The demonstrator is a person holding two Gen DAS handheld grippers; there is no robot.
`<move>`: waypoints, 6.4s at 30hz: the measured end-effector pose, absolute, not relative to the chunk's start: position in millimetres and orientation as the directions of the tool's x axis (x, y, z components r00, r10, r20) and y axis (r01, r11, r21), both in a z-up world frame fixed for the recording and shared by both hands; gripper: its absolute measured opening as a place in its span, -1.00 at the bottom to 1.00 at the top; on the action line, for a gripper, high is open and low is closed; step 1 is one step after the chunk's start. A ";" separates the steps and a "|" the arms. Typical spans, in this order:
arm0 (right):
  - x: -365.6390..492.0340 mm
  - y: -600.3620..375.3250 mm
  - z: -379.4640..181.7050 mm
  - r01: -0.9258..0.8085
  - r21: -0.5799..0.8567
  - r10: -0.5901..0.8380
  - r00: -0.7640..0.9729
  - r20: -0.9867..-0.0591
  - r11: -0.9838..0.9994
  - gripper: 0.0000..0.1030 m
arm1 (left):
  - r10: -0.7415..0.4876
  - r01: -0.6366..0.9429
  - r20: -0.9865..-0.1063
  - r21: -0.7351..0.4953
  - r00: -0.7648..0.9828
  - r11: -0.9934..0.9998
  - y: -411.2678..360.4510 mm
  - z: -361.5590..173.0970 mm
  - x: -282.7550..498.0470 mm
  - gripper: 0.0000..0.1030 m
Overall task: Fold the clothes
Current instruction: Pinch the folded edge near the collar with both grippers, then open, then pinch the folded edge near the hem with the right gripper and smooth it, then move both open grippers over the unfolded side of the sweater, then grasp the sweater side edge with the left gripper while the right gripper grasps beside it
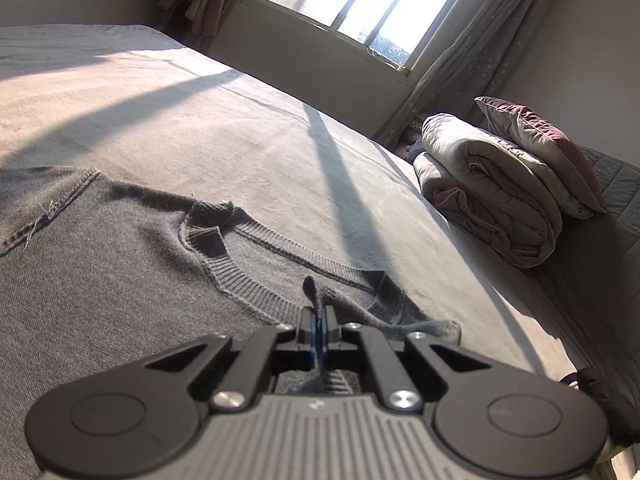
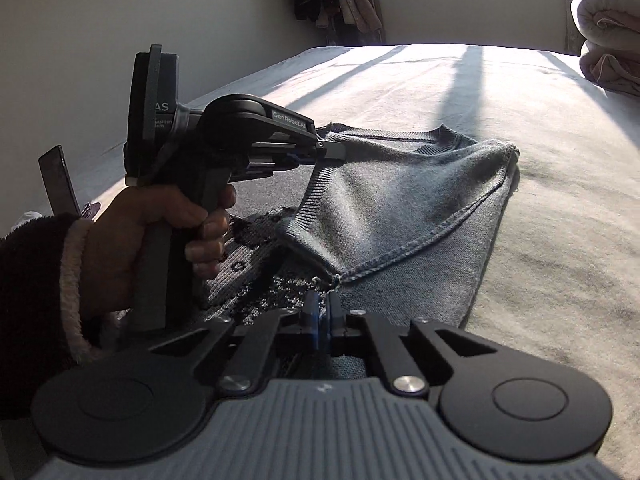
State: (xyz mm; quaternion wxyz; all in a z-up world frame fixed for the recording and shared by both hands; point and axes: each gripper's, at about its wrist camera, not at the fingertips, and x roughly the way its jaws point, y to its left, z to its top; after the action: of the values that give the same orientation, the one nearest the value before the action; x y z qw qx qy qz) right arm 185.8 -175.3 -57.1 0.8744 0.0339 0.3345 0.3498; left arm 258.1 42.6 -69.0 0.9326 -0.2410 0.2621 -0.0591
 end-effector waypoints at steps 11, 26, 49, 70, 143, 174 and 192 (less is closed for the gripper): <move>194.5 -180.4 -59.5 -0.575 0.429 0.714 0.492 -0.498 0.696 -0.68 | -0.199 -0.098 -0.550 -0.464 0.811 0.881 55.2 -70.7 259.3 -0.57; 188.5 -185.1 -41.9 -0.690 0.379 0.761 0.399 -0.512 0.617 -0.23 | -0.303 -0.099 -0.599 -0.543 0.741 0.834 57.6 -58.8 140.8 -0.13; 64.5 -170.1 4.6 -0.517 0.251 0.501 0.428 -0.753 0.818 -0.23 | -0.477 0.087 -0.563 -0.581 0.675 0.809 65.2 -72.8 30.5 -0.14; 35.8 -157.4 -41.6 -0.486 0.009 0.284 0.495 -0.822 0.874 -0.23 | -0.557 0.124 -0.543 -0.637 0.629 0.761 51.0 -75.5 29.4 -0.11; 1.0 -126.7 -22.9 -0.583 0.376 0.581 0.211 -0.786 0.720 -0.14 | -0.540 0.064 -0.515 -0.682 0.665 0.729 108.7 -61.2 26.1 -0.03; 108.6 -24.9 -29.7 -0.505 0.357 0.566 0.356 -0.743 0.786 0.02 | -0.098 -0.363 -0.664 -0.520 0.741 0.774 235.2 -48.5 66.7 0.27; 198.4 19.7 -29.7 -0.448 0.419 0.583 0.339 -0.738 0.790 0.02 | -0.109 -0.350 -0.474 -0.769 0.874 0.535 278.8 -94.6 105.9 -0.31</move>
State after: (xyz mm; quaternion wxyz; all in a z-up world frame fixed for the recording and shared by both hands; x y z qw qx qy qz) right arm 198.4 19.7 -29.7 0.8153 0.0706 0.4800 0.3161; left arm 105.9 278.8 -94.6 0.8425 -0.4767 0.2408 0.0714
